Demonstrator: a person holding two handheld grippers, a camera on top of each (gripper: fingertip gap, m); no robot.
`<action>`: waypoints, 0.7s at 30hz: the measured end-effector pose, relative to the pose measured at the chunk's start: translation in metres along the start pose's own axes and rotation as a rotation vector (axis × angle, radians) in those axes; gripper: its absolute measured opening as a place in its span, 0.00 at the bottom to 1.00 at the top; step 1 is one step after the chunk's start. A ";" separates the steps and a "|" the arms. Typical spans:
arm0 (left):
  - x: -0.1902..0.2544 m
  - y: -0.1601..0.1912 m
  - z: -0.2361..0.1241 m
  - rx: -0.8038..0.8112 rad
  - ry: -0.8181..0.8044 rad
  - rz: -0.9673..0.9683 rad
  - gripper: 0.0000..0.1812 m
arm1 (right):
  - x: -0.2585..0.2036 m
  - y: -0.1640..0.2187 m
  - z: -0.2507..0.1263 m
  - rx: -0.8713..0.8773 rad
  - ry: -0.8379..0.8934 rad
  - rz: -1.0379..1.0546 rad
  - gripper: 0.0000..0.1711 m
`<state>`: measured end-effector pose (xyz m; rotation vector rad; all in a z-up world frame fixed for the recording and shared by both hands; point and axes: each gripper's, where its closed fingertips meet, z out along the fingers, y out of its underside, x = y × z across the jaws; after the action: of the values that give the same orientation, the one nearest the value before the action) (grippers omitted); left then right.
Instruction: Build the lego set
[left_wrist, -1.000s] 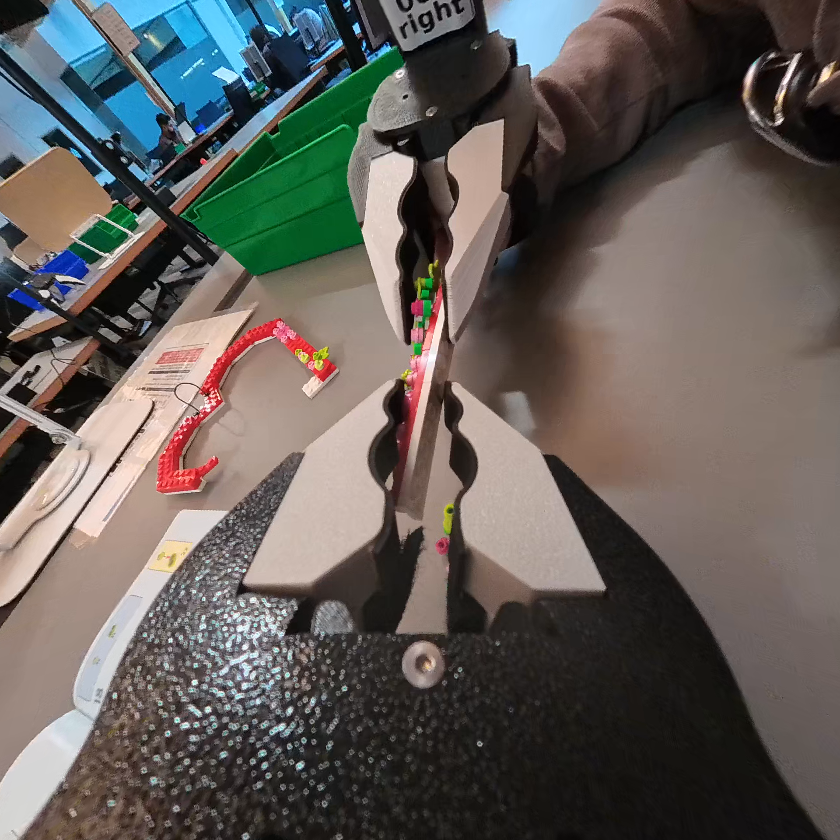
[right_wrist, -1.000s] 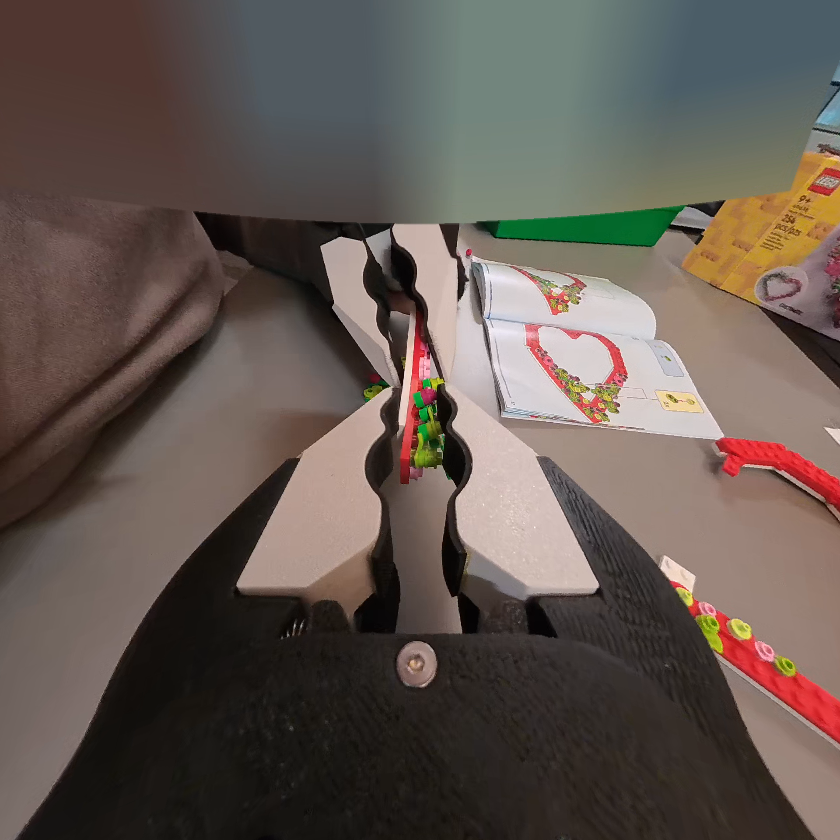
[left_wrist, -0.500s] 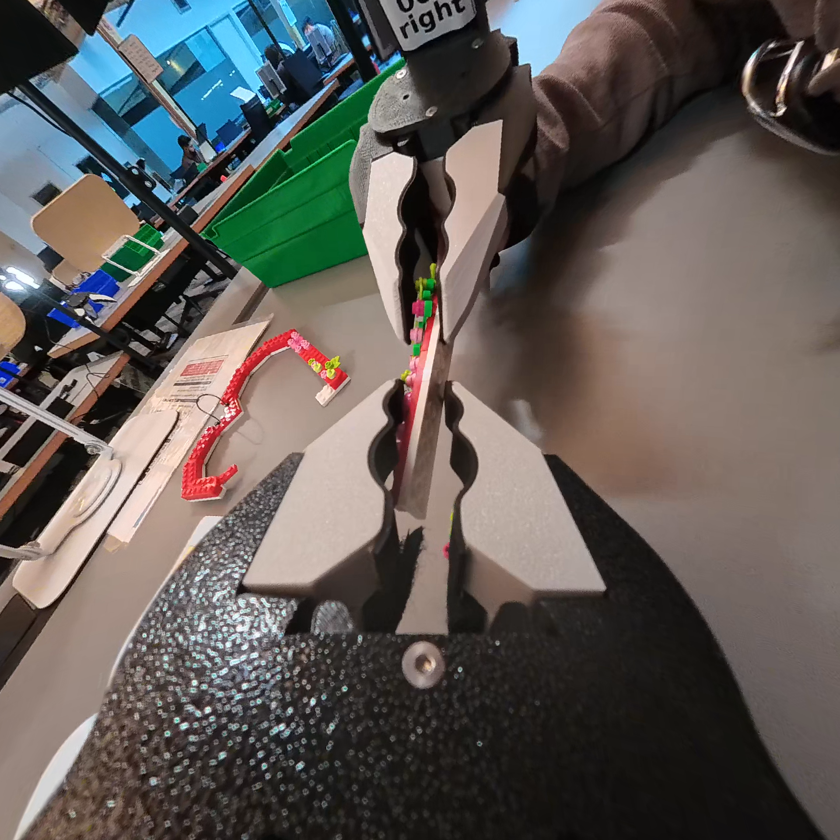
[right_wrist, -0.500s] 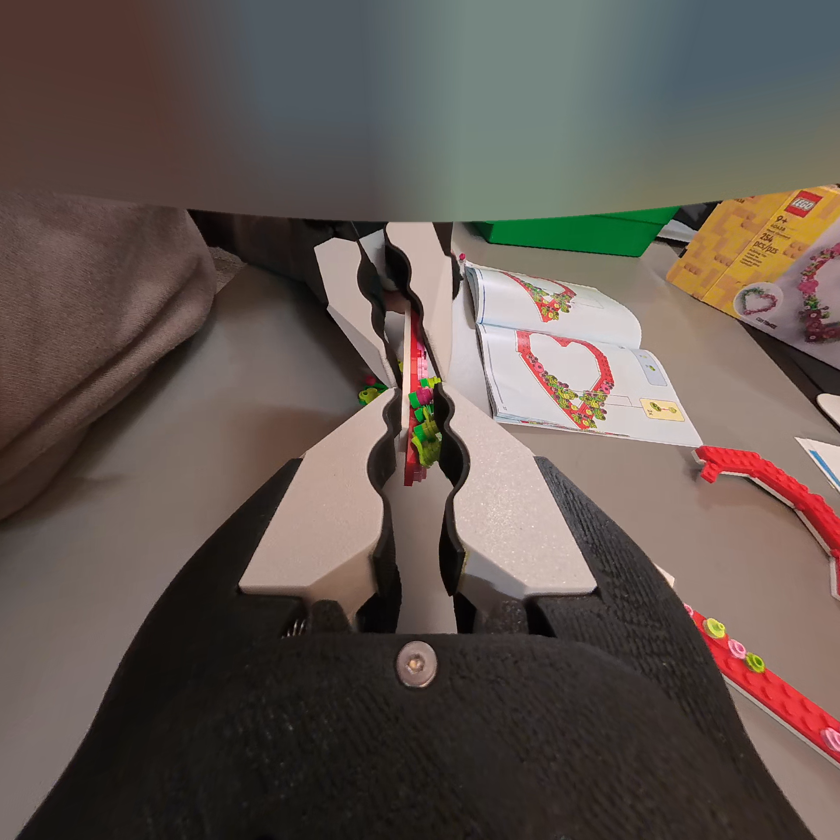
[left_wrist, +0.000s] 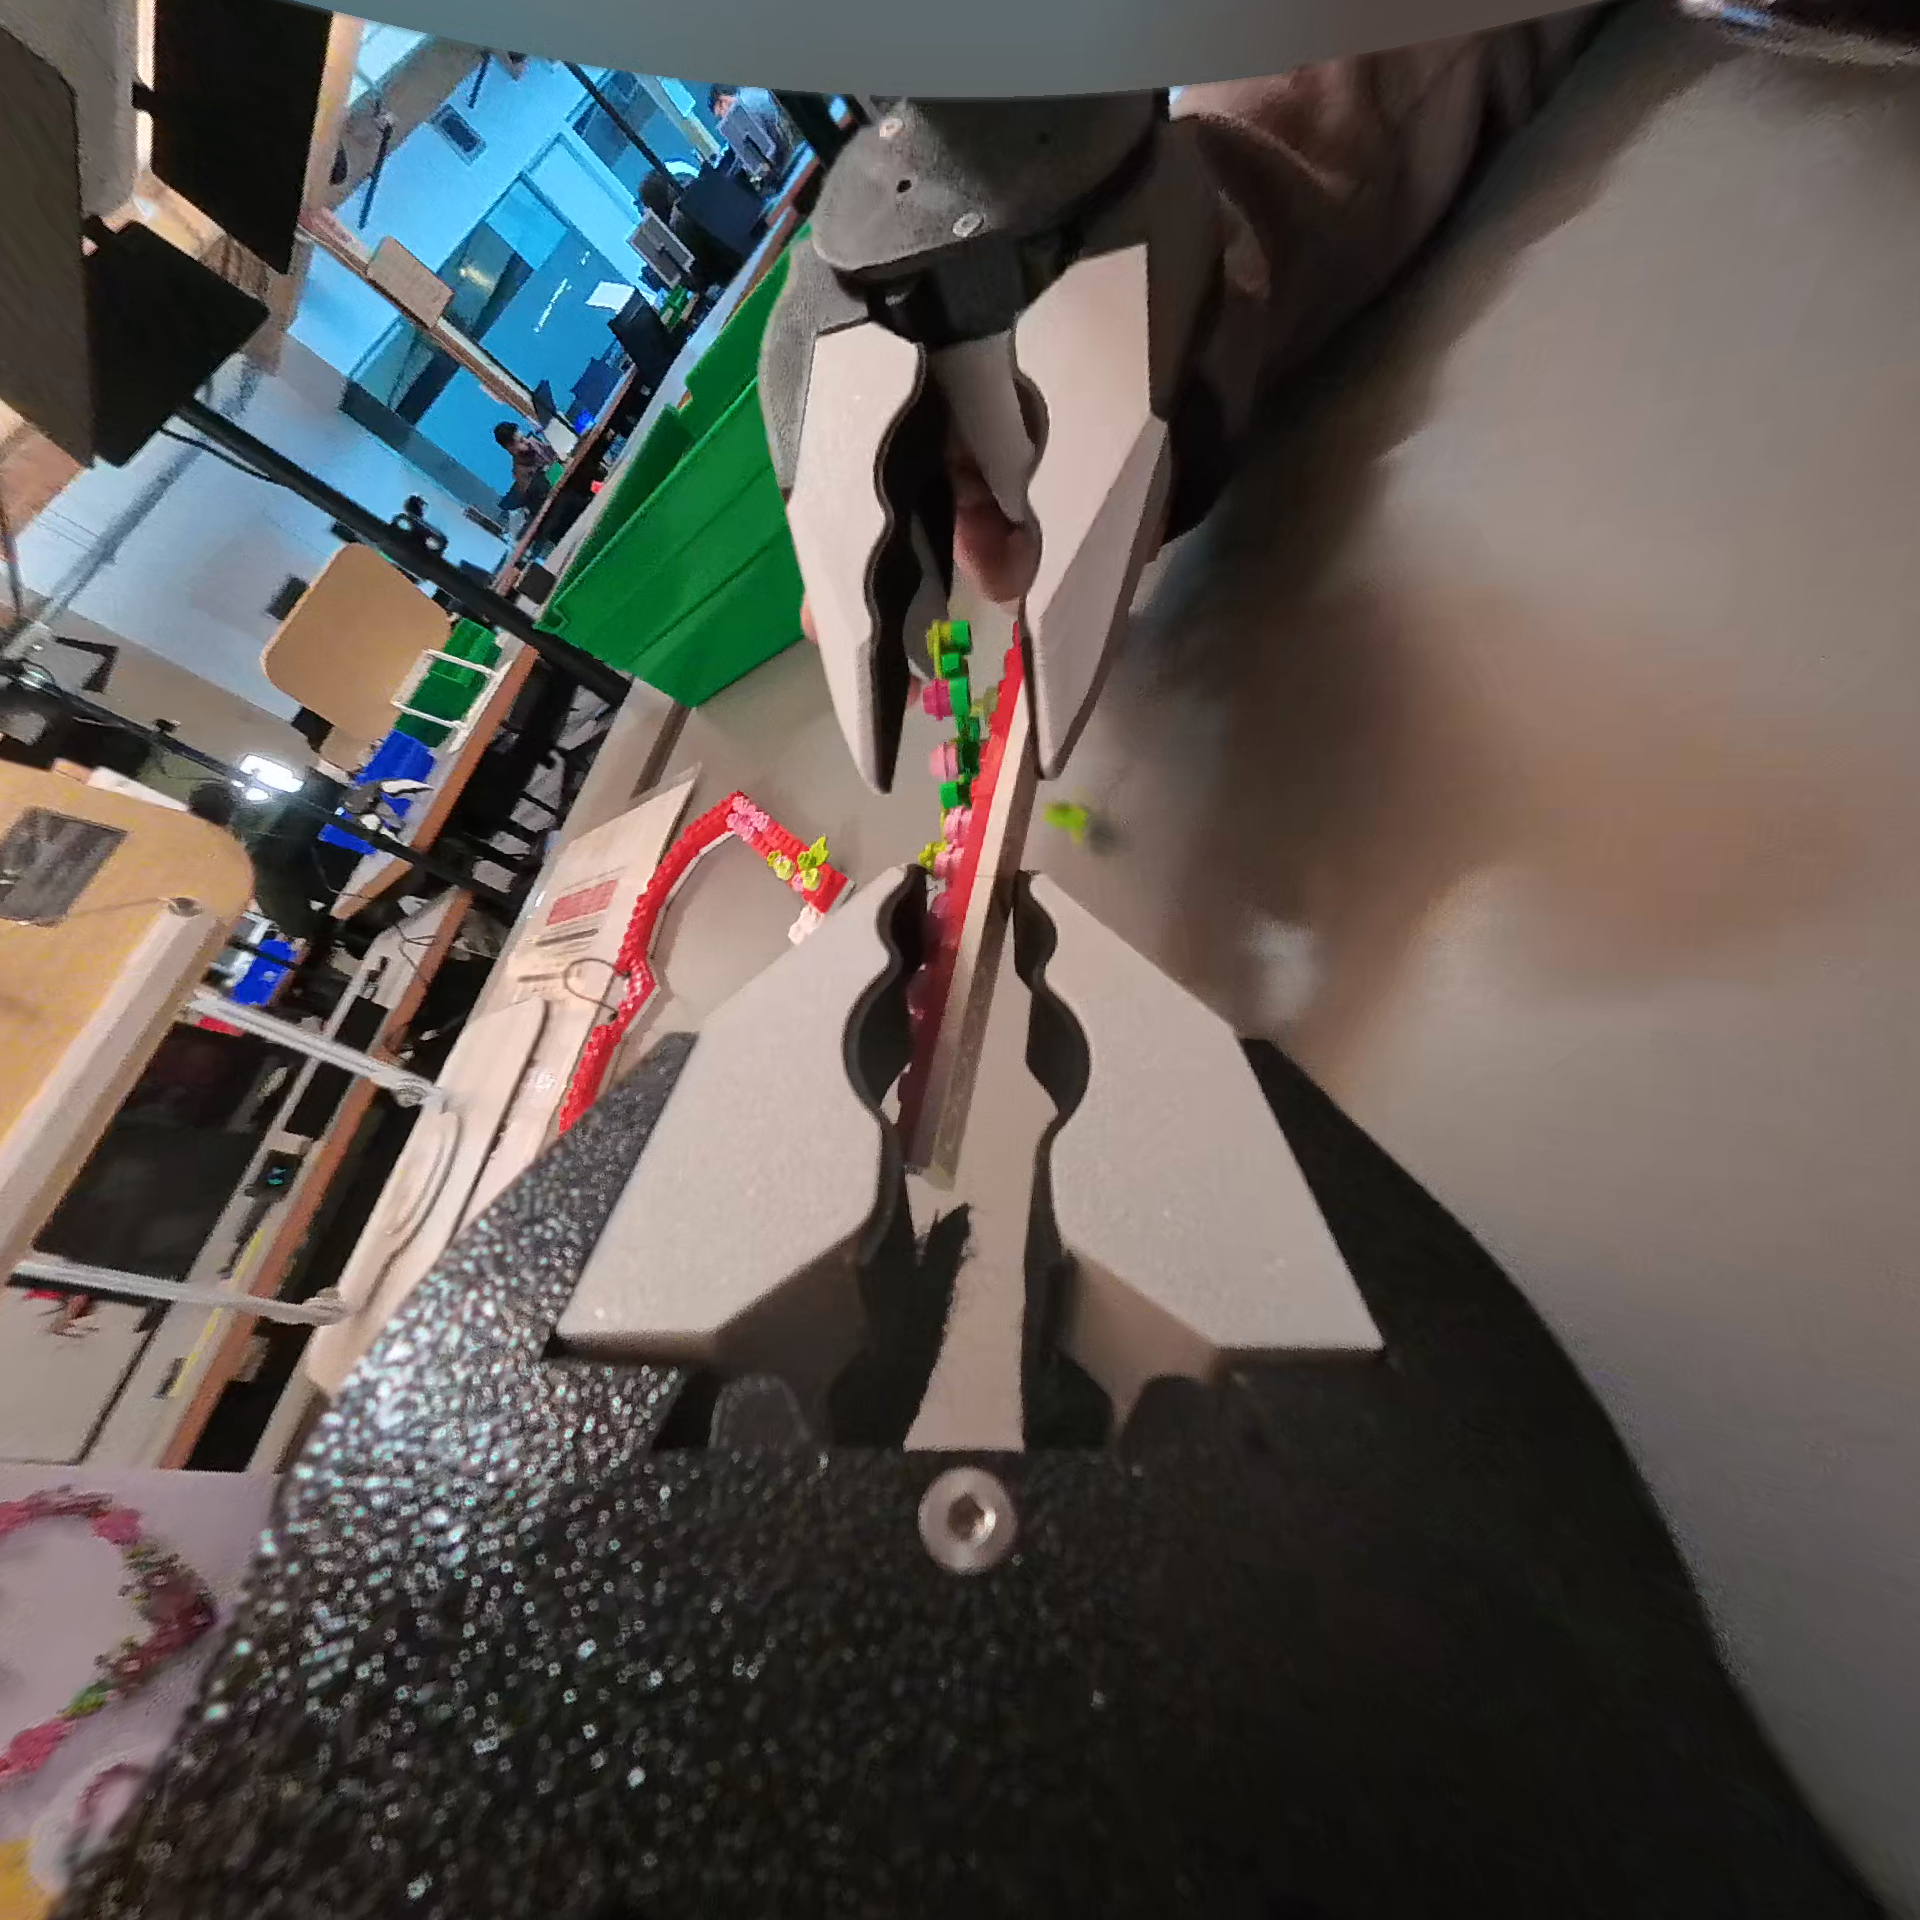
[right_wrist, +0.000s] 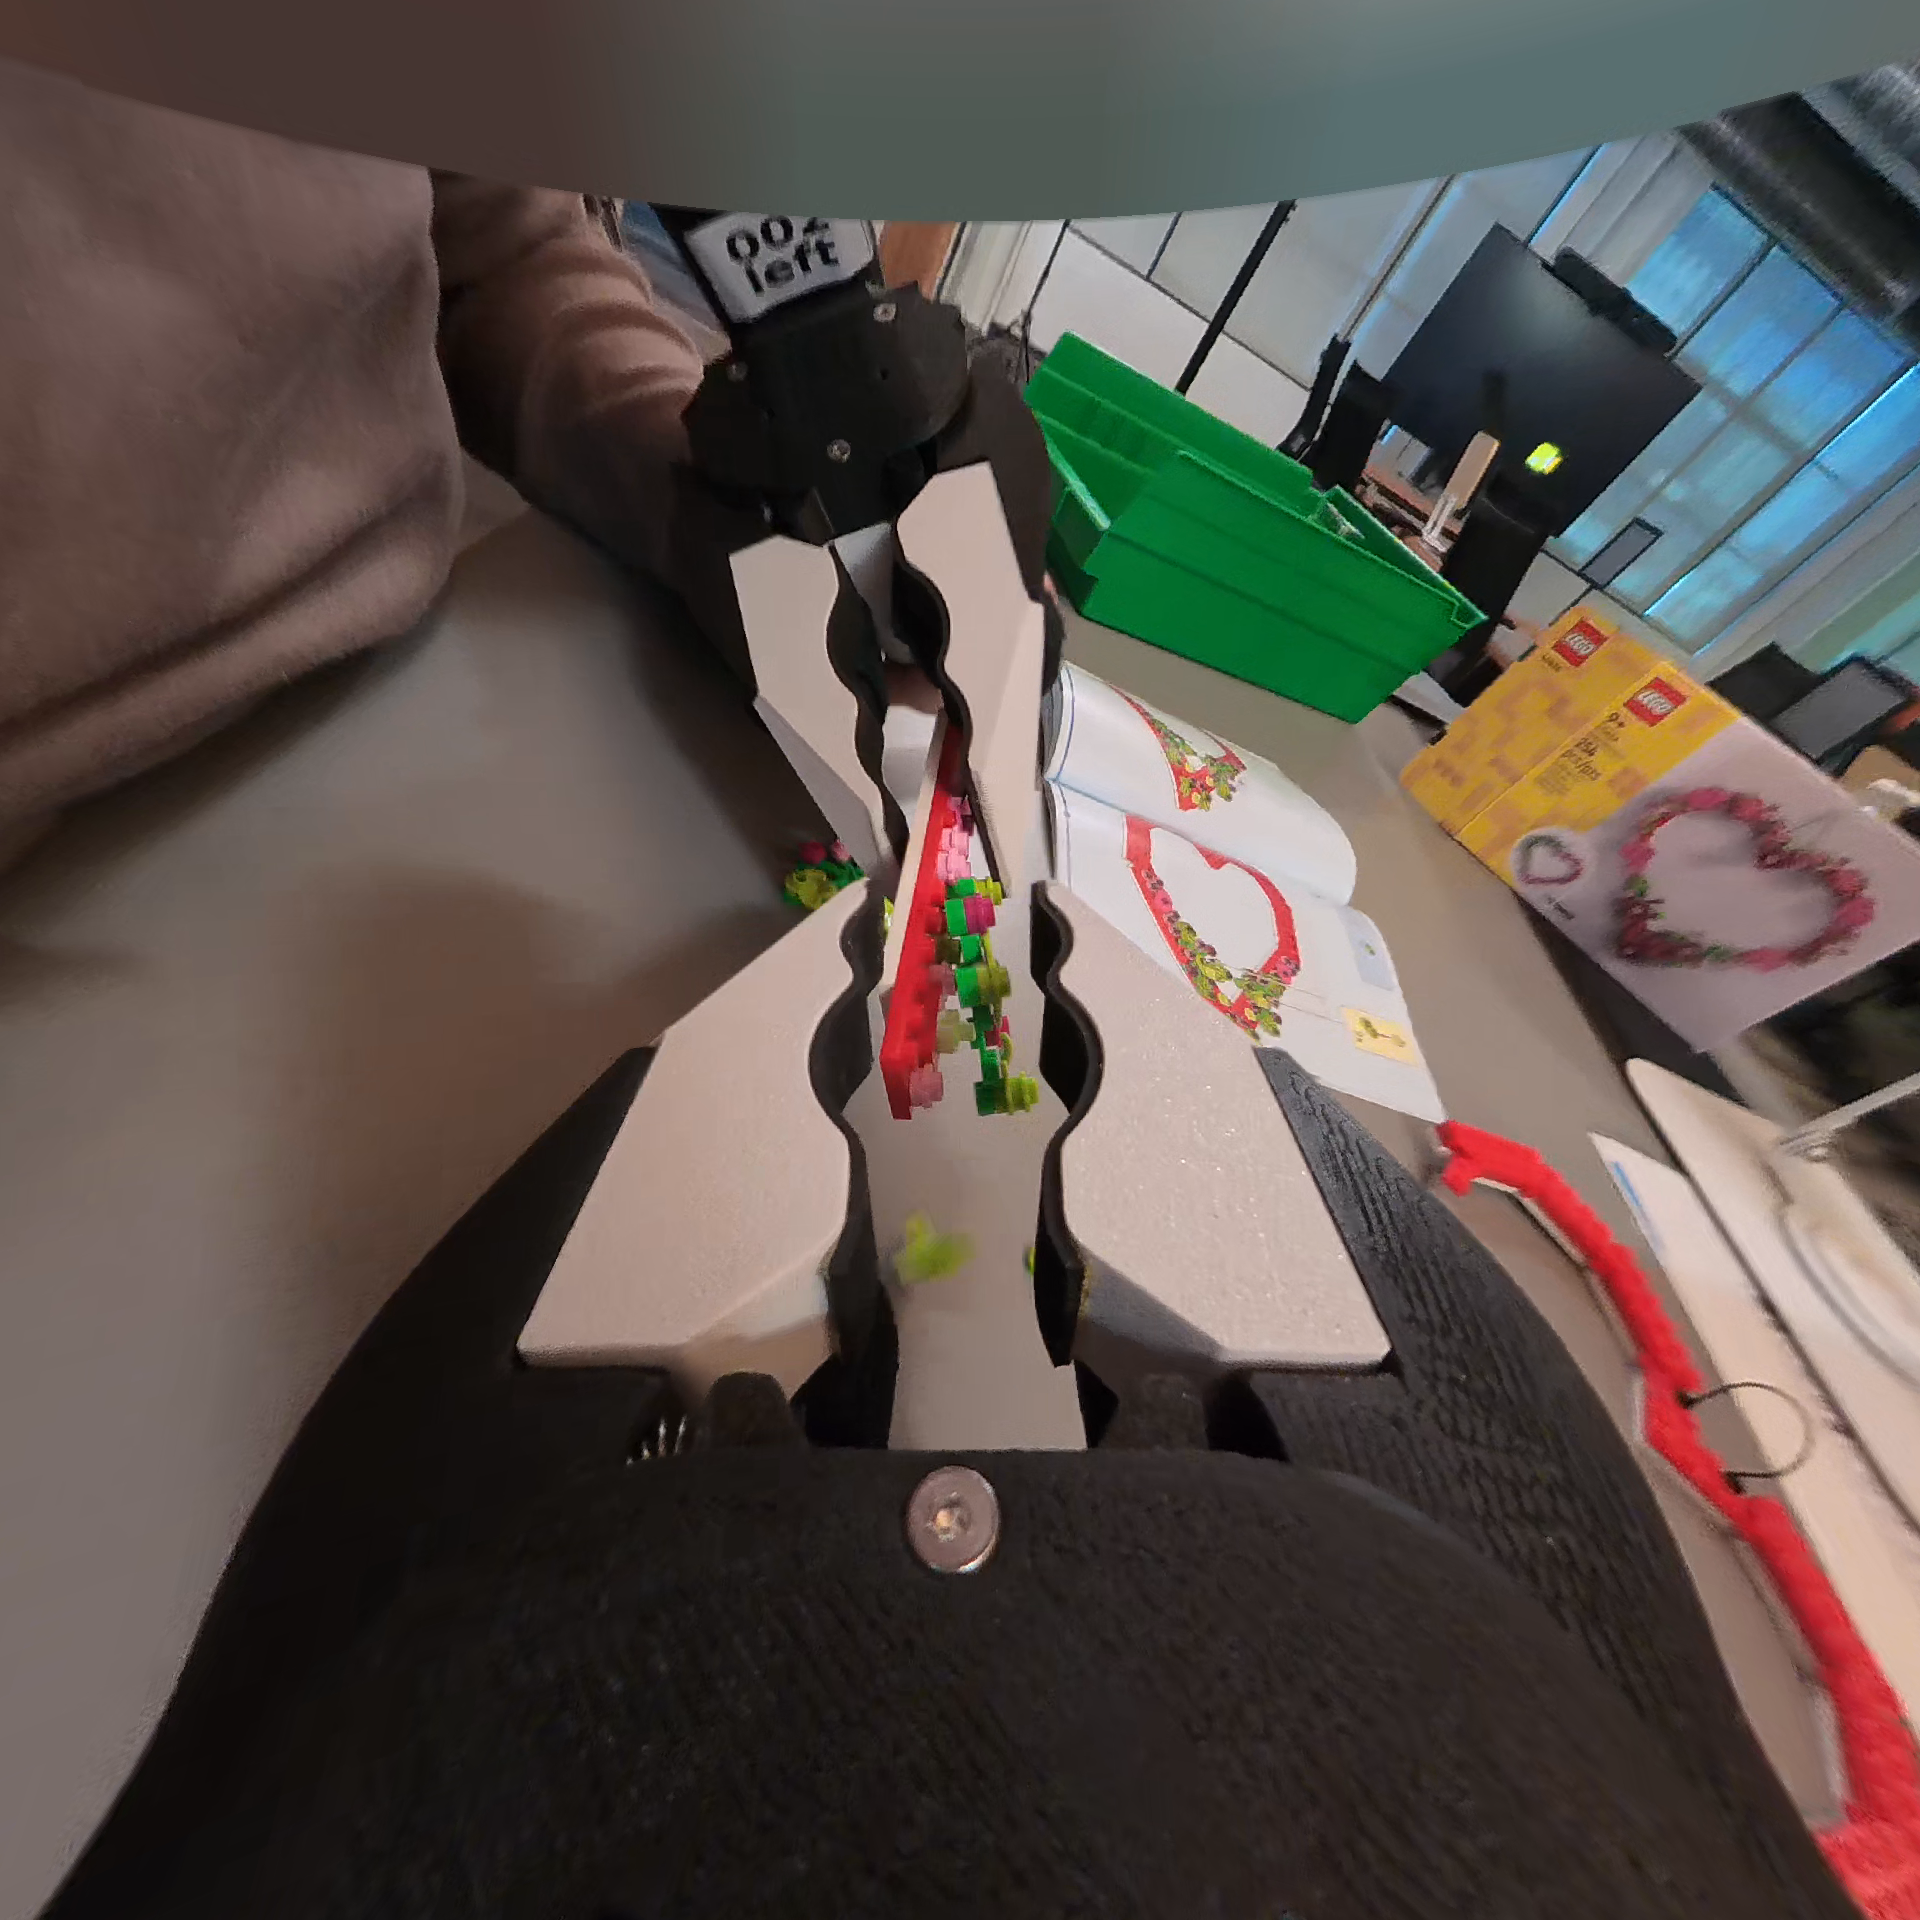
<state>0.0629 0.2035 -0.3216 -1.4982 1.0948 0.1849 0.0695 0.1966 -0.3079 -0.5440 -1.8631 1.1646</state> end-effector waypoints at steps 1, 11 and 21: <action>0.001 0.000 0.000 -0.005 -0.003 0.017 0.07 | -0.001 0.001 0.001 -0.009 0.000 -0.017 0.15; 0.005 0.000 0.001 -0.017 -0.018 0.138 0.07 | -0.003 -0.008 -0.011 0.074 0.037 -0.206 0.22; -0.007 0.007 0.001 -0.051 -0.154 0.313 0.07 | -0.005 -0.006 -0.019 0.133 0.096 -0.371 0.24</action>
<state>0.0540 0.2089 -0.3220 -1.3263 1.2011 0.5401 0.0886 0.1994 -0.3011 -0.1662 -1.7000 0.9852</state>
